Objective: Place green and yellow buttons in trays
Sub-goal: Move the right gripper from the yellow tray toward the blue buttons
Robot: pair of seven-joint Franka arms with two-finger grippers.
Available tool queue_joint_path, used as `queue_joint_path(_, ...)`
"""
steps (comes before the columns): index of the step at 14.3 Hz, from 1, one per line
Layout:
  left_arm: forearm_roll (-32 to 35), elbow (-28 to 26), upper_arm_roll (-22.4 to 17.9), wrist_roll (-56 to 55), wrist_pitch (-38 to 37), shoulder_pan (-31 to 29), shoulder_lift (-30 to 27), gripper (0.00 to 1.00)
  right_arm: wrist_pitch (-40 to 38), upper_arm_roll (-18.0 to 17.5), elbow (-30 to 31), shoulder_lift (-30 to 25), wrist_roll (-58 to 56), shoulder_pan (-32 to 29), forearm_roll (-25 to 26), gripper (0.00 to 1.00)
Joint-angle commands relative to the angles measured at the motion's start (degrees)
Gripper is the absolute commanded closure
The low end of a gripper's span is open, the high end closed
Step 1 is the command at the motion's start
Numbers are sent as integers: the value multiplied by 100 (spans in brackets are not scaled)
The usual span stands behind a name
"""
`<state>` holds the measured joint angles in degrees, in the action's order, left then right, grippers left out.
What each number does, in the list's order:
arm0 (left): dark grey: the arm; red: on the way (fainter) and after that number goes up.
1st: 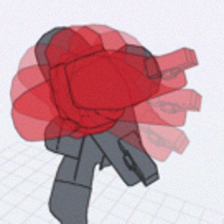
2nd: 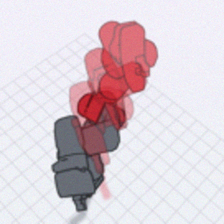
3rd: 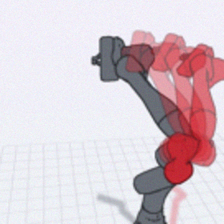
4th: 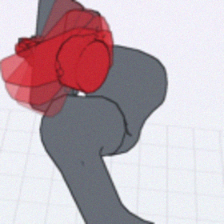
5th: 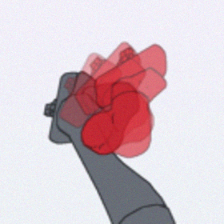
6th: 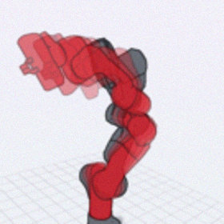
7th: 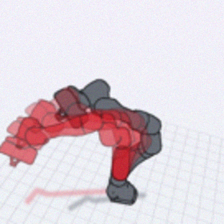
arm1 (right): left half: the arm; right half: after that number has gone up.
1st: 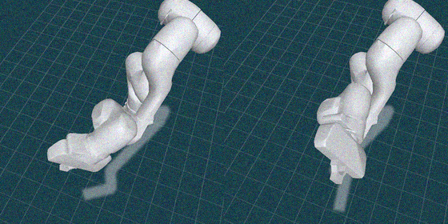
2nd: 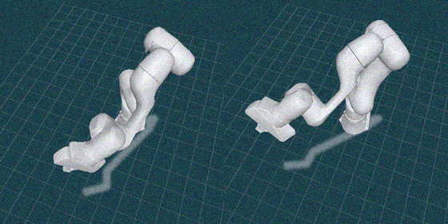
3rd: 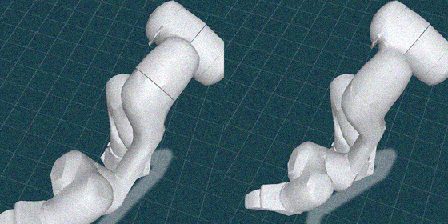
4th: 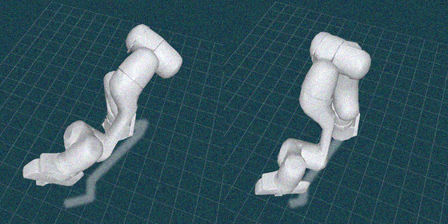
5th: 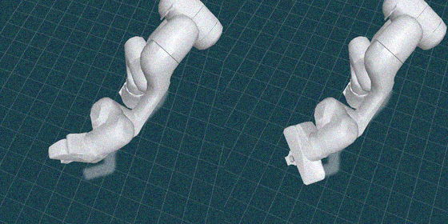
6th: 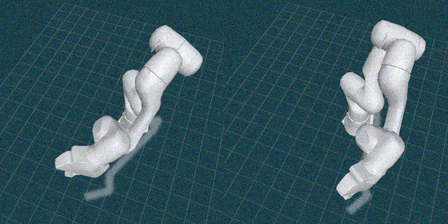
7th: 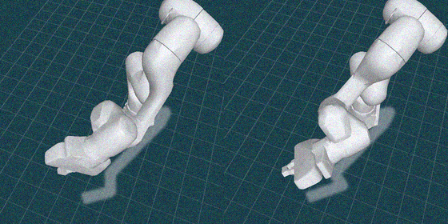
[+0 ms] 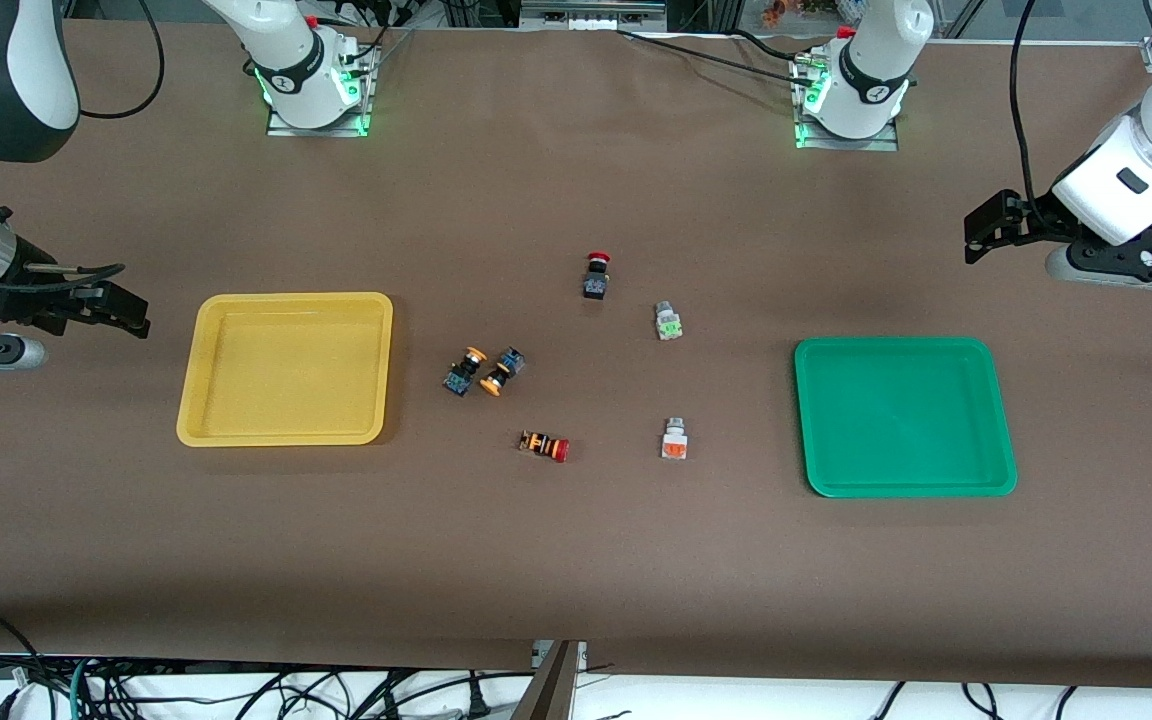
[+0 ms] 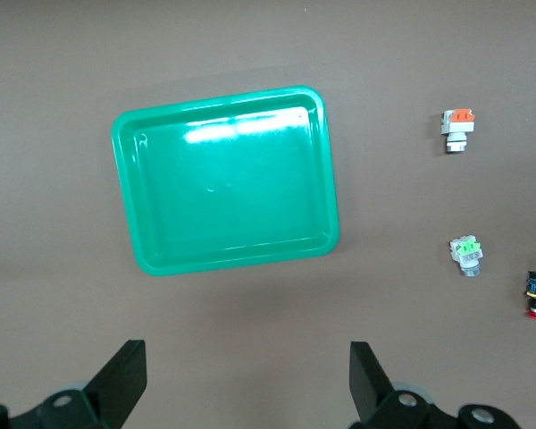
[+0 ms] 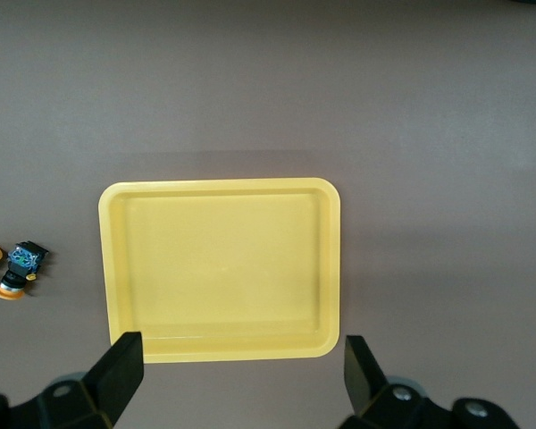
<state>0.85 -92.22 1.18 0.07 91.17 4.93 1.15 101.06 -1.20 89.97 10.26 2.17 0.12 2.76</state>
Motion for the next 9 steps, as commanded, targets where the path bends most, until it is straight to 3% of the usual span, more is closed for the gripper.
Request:
queue_joint_path(1,100,125,14,63,-170,8,52,0,-7,6,-5,-15,47,6,23,1)
queue_joint_path(7,100,134,14,54,-170,8,61,0,19,-11,100,-32,160,23,-12,1)
queue_joint_path(9,91,134,5,46,-170,8,61,0,80,-221,161,20,782,181,-12,1)
